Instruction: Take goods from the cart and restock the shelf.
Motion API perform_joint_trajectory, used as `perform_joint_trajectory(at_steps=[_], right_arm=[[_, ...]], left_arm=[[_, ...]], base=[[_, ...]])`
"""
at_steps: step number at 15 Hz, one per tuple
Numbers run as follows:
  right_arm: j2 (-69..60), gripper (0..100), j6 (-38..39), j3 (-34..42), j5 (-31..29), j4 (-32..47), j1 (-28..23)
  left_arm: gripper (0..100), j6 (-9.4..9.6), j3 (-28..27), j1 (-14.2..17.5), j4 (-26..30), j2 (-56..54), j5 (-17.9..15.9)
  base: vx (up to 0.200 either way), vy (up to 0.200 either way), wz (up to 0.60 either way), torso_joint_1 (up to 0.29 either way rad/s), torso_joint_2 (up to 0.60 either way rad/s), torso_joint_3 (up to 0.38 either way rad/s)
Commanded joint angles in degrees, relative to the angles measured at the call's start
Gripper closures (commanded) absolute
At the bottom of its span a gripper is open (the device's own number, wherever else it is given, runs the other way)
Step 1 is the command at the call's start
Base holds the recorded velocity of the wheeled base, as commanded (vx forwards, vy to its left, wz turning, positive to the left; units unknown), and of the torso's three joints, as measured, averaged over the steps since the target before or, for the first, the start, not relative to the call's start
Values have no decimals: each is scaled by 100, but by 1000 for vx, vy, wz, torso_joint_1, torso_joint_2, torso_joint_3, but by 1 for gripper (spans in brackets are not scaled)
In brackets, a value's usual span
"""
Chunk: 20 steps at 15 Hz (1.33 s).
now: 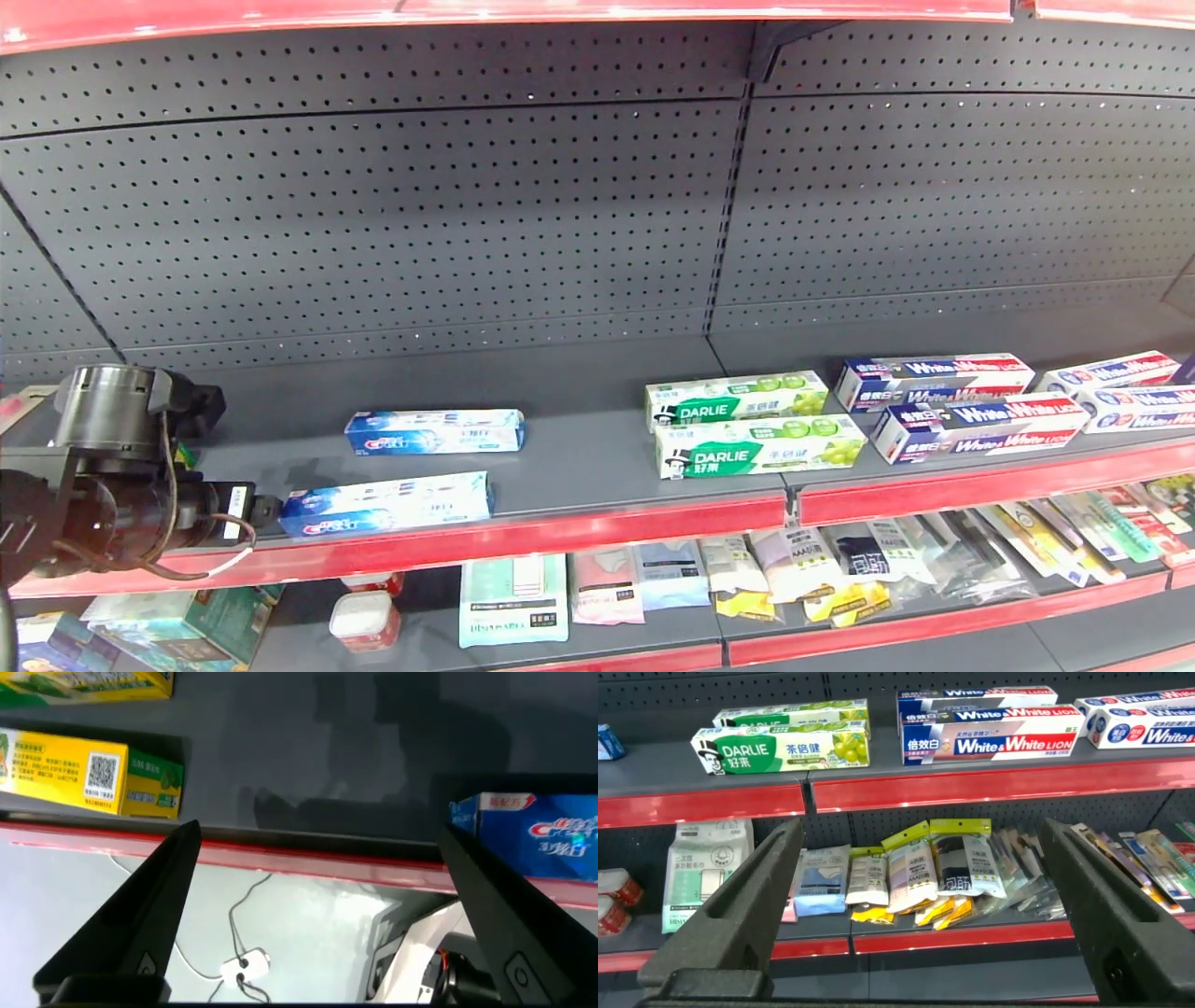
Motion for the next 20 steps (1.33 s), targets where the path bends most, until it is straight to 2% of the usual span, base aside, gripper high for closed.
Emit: perform_joint_trajectory(at_steps=[1,9,20], right_arm=[[2,0,-1,0,2,-1,-1],[2,0,-1,0,2,-1,-1],[2,0,-1,0,2,8,-1]], left_arm=[[0,12,-1,-43,-2,21,1],[0,3,-10,-219,-125,73,10],[0,-5,-28,-289,-221,108,18]], base=[[0,0,0,0,0,0],[0,0,0,0,0,0],[0,0,0,0,0,0]])
